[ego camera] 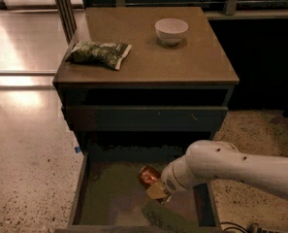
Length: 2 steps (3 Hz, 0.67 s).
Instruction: Place coke can into middle drawer
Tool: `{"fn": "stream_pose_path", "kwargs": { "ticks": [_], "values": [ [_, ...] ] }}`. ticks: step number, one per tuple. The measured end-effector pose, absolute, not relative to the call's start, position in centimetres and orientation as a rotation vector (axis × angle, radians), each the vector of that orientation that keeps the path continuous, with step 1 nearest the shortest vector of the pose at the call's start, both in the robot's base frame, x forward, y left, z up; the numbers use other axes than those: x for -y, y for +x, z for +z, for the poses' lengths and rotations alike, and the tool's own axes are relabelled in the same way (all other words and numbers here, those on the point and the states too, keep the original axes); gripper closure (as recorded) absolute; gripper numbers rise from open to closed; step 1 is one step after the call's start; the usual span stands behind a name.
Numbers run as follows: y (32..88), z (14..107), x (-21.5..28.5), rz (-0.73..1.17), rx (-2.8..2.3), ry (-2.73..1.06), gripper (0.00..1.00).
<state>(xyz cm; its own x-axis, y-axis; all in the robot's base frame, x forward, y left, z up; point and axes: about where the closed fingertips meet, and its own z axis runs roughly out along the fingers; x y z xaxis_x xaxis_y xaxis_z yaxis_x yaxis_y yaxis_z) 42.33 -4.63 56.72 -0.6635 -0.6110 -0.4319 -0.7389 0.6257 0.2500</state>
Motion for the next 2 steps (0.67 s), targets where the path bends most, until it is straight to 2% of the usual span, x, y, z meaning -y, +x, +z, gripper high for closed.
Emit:
{"fn": "stream_pose_path", "kwargs": {
  "ticks": [1, 2],
  "values": [
    [44.45, 50.2, 3.4, 0.543, -2.578, -1.1, 1.0],
    [44.45, 50.2, 3.4, 0.543, -2.577, -1.1, 1.0]
  ]
}}
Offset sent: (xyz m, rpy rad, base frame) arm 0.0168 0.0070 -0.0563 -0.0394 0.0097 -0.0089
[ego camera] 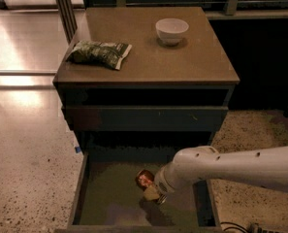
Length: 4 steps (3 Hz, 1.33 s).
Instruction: Place coke can into middle drawer
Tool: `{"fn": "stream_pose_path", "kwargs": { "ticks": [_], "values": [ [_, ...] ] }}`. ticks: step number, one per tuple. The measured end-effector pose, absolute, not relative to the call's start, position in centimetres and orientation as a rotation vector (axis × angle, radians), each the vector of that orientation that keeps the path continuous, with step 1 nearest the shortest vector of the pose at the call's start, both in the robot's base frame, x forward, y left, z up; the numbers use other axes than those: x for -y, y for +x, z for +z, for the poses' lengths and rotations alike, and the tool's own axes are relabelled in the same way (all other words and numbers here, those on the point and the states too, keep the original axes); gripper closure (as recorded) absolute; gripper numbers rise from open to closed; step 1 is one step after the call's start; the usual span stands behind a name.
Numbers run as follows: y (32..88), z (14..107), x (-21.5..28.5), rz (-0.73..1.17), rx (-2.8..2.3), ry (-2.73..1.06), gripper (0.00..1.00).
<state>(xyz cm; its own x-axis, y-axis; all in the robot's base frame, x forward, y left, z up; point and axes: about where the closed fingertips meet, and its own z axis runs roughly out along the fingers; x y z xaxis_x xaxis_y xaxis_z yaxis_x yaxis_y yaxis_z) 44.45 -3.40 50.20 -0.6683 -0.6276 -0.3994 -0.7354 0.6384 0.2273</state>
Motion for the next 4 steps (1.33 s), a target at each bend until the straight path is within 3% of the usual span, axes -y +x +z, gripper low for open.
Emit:
{"fn": "stream_pose_path", "kwargs": {
  "ticks": [1, 3, 4],
  "values": [
    [44.9, 49.8, 3.5, 0.569, -2.56, -1.059, 1.0],
    [53.1, 40.8, 2.5, 0.633, -2.519, -0.972, 1.0],
    [53.7, 38.9, 2.5, 0.625, -2.543, -0.947, 1.0]
  ]
}}
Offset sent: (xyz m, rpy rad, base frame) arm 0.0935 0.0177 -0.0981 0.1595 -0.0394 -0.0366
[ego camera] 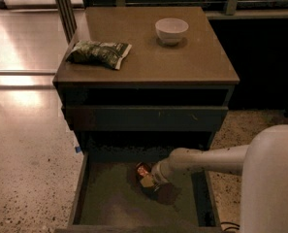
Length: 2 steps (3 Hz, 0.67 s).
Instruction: Place coke can into middle drawer
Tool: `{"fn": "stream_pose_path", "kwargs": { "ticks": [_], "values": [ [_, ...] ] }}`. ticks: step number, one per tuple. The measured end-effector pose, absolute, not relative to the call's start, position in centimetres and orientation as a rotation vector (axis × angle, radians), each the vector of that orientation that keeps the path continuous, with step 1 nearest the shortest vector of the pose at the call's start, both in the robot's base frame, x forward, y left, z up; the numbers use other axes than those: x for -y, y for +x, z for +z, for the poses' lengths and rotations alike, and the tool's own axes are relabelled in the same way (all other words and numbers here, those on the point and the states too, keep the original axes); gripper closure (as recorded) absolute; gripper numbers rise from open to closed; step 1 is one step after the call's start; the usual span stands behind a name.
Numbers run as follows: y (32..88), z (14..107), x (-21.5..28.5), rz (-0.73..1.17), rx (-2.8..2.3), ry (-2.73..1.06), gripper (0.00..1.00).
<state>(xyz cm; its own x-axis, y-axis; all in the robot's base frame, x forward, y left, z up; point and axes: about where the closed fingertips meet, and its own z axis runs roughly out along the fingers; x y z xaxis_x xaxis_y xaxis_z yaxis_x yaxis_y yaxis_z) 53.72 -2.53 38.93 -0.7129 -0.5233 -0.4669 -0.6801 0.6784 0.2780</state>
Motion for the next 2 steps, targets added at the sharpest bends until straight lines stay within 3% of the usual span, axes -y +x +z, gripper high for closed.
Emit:
{"fn": "stream_pose_path", "kwargs": {
  "ticks": [1, 2],
  "values": [
    [53.75, 38.71, 2.54, 0.624, -2.546, -0.945, 1.0],
    [53.75, 38.71, 2.54, 0.624, -2.546, -0.945, 0.81]
  ]
}}
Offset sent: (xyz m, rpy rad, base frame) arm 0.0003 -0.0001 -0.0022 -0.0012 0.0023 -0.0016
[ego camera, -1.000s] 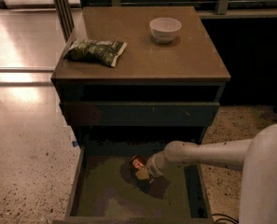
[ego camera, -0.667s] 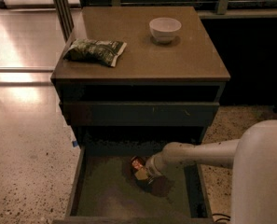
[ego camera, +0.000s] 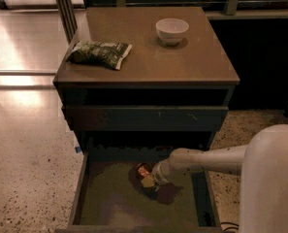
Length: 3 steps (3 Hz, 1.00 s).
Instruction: Place coke can into middle drawer
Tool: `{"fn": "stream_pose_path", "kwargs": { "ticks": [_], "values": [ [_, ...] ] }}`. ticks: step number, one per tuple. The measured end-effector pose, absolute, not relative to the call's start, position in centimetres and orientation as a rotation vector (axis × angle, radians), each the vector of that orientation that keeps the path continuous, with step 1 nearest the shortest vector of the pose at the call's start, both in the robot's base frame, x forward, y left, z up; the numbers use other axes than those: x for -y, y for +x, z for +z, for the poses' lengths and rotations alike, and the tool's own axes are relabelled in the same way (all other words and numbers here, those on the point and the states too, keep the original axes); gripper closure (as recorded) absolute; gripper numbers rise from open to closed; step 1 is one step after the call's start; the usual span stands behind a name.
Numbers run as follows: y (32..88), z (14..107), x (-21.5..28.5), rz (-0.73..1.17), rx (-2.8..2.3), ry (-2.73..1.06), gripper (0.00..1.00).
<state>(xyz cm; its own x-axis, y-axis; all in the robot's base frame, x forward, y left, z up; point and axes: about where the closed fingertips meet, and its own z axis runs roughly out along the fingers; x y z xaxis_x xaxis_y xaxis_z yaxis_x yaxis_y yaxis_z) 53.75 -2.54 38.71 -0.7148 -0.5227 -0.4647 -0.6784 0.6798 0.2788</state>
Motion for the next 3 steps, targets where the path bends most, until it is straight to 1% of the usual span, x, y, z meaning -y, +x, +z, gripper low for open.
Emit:
{"fn": "stream_pose_path", "kwargs": {
  "ticks": [3],
  "values": [
    [53.75, 38.7, 2.53, 0.624, -2.546, -0.945, 0.11]
  ]
}}
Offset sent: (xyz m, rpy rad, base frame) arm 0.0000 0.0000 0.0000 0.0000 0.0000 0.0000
